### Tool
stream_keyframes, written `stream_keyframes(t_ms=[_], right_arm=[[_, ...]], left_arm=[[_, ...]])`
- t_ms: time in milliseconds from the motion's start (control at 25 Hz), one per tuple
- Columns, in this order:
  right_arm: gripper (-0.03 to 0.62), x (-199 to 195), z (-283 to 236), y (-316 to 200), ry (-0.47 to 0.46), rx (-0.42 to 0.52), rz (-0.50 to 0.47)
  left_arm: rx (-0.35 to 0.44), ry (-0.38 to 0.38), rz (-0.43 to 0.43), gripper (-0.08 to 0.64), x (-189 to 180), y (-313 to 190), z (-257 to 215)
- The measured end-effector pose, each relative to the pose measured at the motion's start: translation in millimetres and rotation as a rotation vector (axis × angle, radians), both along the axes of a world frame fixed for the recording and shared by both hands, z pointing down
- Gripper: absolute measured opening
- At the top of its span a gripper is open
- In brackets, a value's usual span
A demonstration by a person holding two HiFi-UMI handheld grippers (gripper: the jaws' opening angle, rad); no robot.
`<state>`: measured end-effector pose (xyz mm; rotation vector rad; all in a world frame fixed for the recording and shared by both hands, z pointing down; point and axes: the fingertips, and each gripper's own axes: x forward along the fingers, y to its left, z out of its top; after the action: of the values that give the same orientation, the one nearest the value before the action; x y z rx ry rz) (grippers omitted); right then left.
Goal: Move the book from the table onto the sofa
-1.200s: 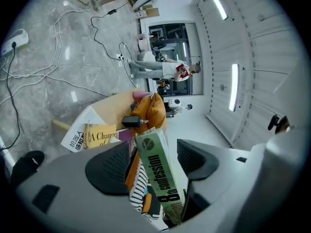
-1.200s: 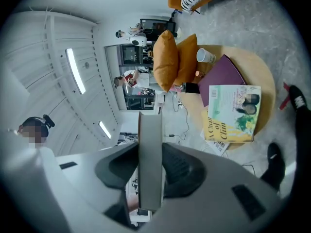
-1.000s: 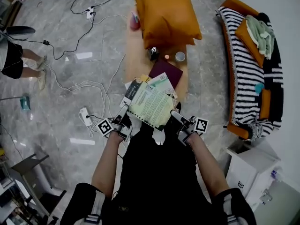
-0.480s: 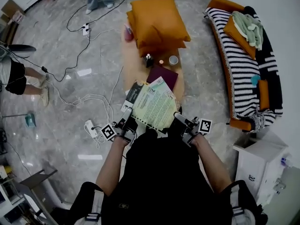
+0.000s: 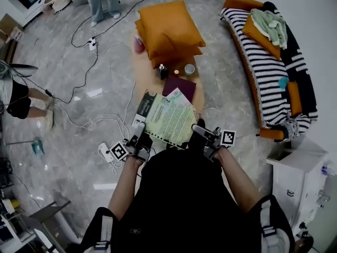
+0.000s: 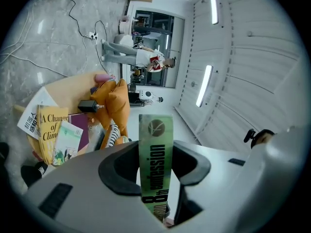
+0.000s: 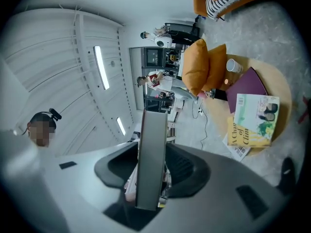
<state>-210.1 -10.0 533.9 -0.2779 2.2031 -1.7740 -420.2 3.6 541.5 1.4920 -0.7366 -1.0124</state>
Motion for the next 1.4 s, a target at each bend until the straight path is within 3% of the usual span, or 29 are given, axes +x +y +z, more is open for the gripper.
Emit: stream_keyframes(t_ms=[1000,1400], right_arm=[[0.172,-5.1,-1.7,6.7,-0.006,0.002,0.033],[0.172,-8.1,-9.5,14.7,0.03,0.048,0.005]], left_arm=[[0.062,-0.046,0.075,0.164,-3.7,-1.4,-16.0],[0.085,0.022,0.071,0.169,-4.7,-3.2,-20.0]])
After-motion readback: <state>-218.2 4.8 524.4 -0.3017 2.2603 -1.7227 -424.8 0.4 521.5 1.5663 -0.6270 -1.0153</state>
